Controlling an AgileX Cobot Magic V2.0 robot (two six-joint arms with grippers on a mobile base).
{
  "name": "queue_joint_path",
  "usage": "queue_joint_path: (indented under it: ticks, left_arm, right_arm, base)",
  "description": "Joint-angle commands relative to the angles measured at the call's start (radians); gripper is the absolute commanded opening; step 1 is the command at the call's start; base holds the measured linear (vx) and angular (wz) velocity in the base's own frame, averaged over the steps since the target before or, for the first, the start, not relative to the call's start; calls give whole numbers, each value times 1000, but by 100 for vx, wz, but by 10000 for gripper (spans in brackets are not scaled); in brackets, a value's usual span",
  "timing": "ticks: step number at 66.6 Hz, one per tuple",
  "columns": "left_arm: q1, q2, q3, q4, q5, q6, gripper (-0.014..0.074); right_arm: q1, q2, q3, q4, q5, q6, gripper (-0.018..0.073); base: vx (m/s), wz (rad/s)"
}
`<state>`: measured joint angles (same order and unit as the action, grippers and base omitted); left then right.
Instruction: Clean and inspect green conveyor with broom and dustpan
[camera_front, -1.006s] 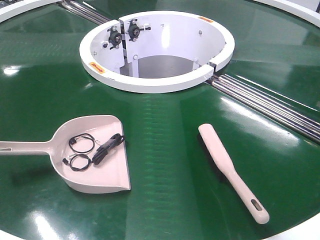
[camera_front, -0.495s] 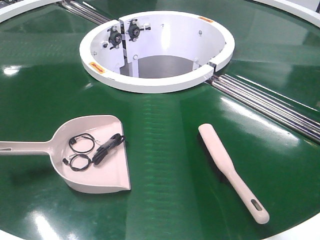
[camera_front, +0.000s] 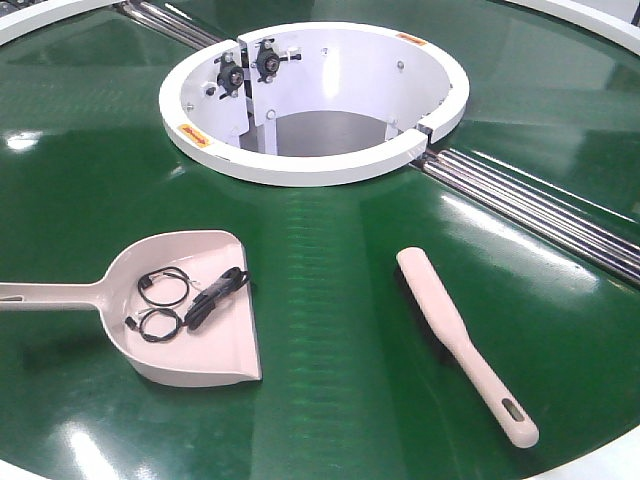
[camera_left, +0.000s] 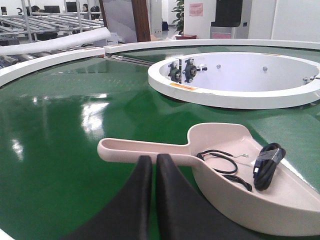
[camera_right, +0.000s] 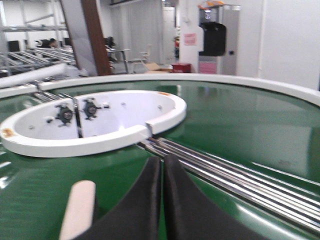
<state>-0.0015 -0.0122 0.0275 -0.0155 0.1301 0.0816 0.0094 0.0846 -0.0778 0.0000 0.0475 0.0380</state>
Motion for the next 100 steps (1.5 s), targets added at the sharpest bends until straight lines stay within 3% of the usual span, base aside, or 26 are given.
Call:
queue_joint_path:
  ticks: [1,8,15,100]
  left_arm:
    - [0,-15,10,-9,-67,-9,-6]
    - [0,-15,10,-9,-67,-9,-6]
    - [0,-15,10,-9,-67,-9,-6]
    - [0,-14,10,-9,-67,-9,-6]
  right_arm:
    - [-20,5,29,0,-127,-16,-8]
    - [-19,-38,111,-8,-180,-16,-8]
    - [-17,-110,109,-36,-94,-13,-8]
    - [-17,-106,109,-34,-102,-28,-8]
  base:
    - [0,0]
    - [0,0]
    - [0,0]
    - [0,0]
